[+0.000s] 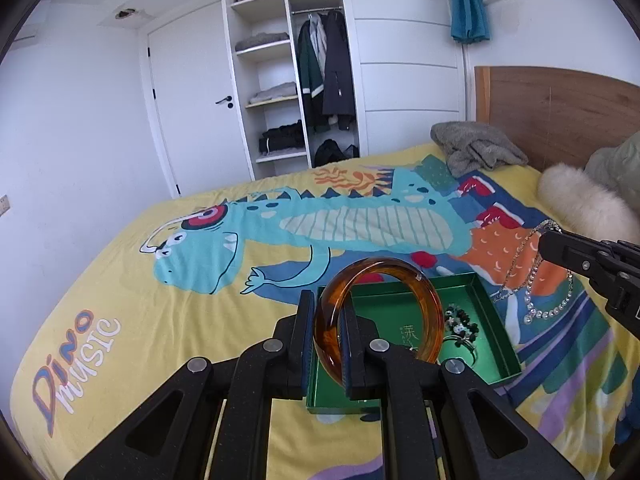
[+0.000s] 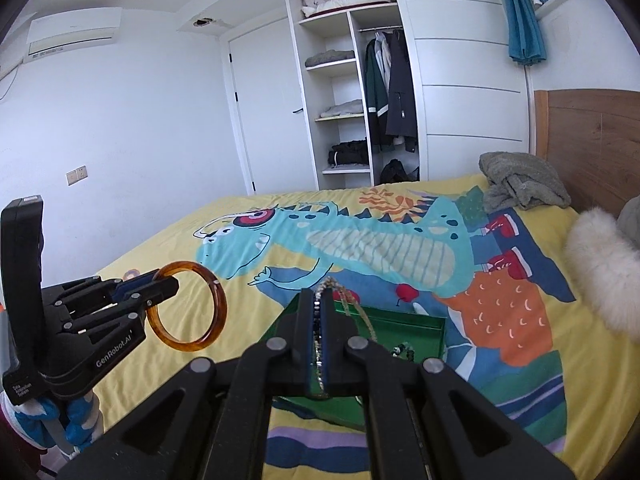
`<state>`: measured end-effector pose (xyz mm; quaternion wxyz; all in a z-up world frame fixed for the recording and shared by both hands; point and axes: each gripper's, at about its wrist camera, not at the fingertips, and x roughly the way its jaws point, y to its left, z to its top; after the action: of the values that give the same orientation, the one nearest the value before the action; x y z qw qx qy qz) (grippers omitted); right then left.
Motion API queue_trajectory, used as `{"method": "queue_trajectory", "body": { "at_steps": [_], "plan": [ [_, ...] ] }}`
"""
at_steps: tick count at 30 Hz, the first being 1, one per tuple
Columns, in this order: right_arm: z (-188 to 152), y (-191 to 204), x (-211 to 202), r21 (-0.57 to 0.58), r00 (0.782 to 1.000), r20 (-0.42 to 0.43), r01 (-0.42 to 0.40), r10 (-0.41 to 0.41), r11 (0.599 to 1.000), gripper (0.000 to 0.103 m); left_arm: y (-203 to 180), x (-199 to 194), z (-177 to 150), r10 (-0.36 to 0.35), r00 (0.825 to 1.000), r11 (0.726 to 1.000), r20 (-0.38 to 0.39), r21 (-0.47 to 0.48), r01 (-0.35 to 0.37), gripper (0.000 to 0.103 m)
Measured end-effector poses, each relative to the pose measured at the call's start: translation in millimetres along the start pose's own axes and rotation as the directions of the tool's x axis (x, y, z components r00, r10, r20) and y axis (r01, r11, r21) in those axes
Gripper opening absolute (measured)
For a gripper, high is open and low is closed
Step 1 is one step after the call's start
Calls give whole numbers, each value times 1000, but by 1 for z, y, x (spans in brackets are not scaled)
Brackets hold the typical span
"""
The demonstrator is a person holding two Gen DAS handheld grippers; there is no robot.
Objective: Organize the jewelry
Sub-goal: 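Lower the amber bangle into the tray and open the left tool while the right tool releases the necklace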
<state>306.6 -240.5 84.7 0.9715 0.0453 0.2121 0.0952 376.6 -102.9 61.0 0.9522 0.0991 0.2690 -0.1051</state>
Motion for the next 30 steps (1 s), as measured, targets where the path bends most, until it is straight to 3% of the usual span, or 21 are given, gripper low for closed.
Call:
{"method": "queue_trajectory", "body": {
  "at_steps": [6,12,19,30],
  "plan": [
    [-23,-34,113,17,994,-111,8,-6,1000,2,-13,105,-7,17,994,1000,-112,19,-15,11],
    [-56,-63,193,37,978,-208,9,-1,999,2,-23,184,-20,-4,978,1000,-207,-2,3,11],
    [-76,-85,233,66,959,-283,25,-5,998,3,-39,231,-36,-36,955,999,-294,-11,34,11],
    [-90,-92,252,41,902,-425,103,-76,994,5,-42,254,-54,-17,923,1000,-385,-3,17,12]
  ]
}}
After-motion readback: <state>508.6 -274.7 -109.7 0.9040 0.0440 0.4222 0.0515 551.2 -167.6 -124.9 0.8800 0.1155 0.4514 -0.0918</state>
